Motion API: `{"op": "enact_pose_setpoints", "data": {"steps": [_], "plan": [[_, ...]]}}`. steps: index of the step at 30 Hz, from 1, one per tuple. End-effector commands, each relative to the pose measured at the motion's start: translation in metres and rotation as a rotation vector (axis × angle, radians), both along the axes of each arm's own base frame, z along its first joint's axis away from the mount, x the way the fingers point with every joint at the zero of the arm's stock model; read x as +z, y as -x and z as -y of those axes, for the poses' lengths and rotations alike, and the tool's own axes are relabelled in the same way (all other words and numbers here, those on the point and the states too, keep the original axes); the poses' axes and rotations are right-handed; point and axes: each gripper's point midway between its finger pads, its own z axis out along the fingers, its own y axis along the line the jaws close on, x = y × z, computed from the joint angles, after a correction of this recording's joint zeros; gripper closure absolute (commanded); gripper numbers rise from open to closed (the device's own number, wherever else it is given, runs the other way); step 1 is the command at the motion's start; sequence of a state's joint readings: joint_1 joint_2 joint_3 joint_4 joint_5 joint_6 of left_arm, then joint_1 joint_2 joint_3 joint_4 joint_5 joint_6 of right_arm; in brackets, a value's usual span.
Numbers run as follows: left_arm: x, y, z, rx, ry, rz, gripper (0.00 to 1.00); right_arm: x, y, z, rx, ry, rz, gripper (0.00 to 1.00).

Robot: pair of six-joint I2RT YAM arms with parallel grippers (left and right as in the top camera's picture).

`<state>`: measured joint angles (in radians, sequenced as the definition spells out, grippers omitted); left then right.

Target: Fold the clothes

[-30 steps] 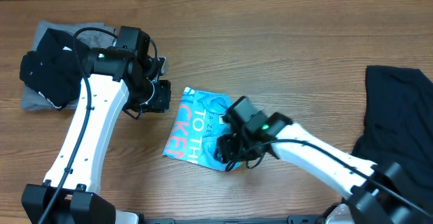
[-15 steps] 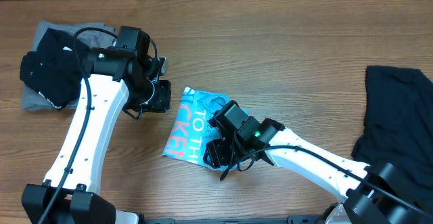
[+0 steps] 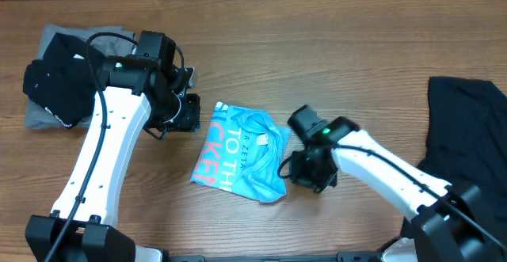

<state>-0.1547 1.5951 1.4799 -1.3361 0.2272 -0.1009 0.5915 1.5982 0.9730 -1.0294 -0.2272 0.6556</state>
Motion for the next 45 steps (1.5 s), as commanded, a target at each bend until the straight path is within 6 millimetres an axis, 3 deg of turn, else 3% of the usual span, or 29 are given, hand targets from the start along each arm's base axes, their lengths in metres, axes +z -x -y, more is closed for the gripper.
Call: {"op": "enact_pose_setpoints", "data": {"steps": [1, 4, 6, 9, 15, 17, 20, 23, 25, 26, 28, 30, 34, 37, 38, 40, 45], "plan": [[0.003, -0.002, 0.0, -0.024, 0.005, 0.017, 0.66, 0.034, -0.022, -0.02, 0.131, -0.132, 0.103, 0.74], [0.003, -0.003, 0.0, -0.024, 0.006, 0.019, 0.64, 0.069, -0.022, -0.068, 0.286, -0.399, 0.164, 0.65], [0.004, -0.003, 0.001, -0.024, 0.006, 0.022, 0.63, 0.074, -0.025, -0.086, 0.299, -0.436, 0.207, 0.62], [0.004, -0.004, 0.001, -0.024, 0.006, 0.023, 0.63, 0.058, -0.028, -0.098, 0.347, -0.345, 0.275, 0.49], [0.004, -0.003, 0.001, -0.024, 0.006, 0.022, 0.61, 0.012, 0.001, -0.111, 0.412, -0.234, 0.165, 0.48], [0.004, -0.003, 0.001, -0.024, 0.006, 0.022, 0.61, -0.005, 0.004, -0.109, 0.401, -0.192, 0.126, 0.6], [0.004, -0.003, 0.001, -0.024, 0.006, 0.021, 0.6, -0.002, 0.0, -0.106, 0.373, -0.188, 0.124, 0.87], [0.004, -0.003, 0.001, -0.024, 0.007, 0.022, 0.6, 0.014, -0.012, -0.091, 0.321, -0.144, 0.144, 0.96], [0.004, -0.003, 0.001, -0.024, 0.006, 0.022, 0.6, 0.026, -0.018, -0.076, 0.287, -0.113, 0.153, 0.96], [0.004, -0.003, 0.001, -0.025, 0.006, 0.022, 0.6, 0.034, -0.02, -0.06, 0.235, -0.079, 0.147, 0.94], [0.004, -0.004, 0.001, -0.032, 0.005, 0.025, 0.6, 0.037, -0.017, -0.042, 0.177, -0.042, 0.105, 0.72], [0.003, -0.004, 0.0, -0.032, 0.003, 0.026, 0.6, 0.037, -0.009, -0.031, 0.165, -0.013, 0.059, 0.61], [0.004, -0.005, 0.0, -0.031, 0.002, 0.031, 0.59, 0.035, -0.004, -0.018, 0.164, 0.046, 0.04, 0.6], [0.004, -0.006, 0.0, -0.037, 0.002, 0.037, 0.59, 0.039, -0.018, -0.035, 0.194, -0.033, 0.107, 0.61], [0.004, -0.006, 0.0, -0.038, 0.002, 0.038, 0.58, 0.043, -0.023, -0.054, 0.289, -0.135, 0.153, 0.58], [0.004, -0.007, 0.0, -0.038, 0.002, 0.039, 0.58, 0.049, -0.025, -0.072, 0.354, -0.235, 0.18, 0.55], [0.004, -0.007, 0.0, -0.038, 0.002, 0.039, 0.58, 0.045, -0.025, -0.084, 0.383, -0.251, 0.2, 0.48]]}}
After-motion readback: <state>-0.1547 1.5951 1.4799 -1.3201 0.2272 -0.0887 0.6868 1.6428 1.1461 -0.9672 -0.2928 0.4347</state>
